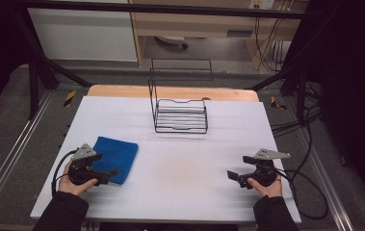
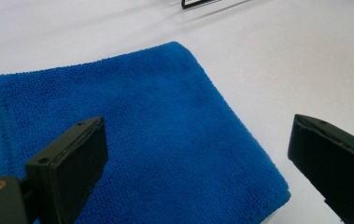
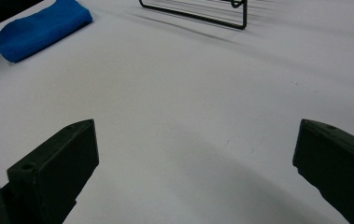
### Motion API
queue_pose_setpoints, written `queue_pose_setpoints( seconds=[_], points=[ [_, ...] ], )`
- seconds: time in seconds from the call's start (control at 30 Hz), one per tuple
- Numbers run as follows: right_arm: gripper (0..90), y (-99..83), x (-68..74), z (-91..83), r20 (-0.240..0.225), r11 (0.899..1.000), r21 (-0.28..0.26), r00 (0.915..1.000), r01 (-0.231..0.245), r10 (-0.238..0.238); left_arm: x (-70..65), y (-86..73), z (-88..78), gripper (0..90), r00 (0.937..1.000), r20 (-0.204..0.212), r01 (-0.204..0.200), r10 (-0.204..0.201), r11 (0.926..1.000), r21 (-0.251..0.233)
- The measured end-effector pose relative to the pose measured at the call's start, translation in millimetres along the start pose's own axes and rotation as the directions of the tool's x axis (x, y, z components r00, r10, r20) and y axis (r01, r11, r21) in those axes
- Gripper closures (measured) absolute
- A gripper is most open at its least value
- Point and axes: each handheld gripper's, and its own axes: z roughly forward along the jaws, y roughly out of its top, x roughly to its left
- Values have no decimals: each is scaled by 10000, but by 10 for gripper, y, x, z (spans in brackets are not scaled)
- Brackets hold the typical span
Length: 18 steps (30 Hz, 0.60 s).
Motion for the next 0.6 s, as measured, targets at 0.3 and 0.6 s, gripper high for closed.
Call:
queue_pose_setpoints(
  seconds=[0.3, 0.6],
  points=[
    [9, -4, 11, 10, 12, 9999, 121, 10000, -40, 40, 4, 0, -6, 47, 10000, 10, 30, -30, 10000, -4],
    [8, -5, 20, 16, 65, 9999, 93, 10000, -40, 39, -15, 21, -24, 50, 10000, -17, -42, 42, 10000, -79]
  ],
)
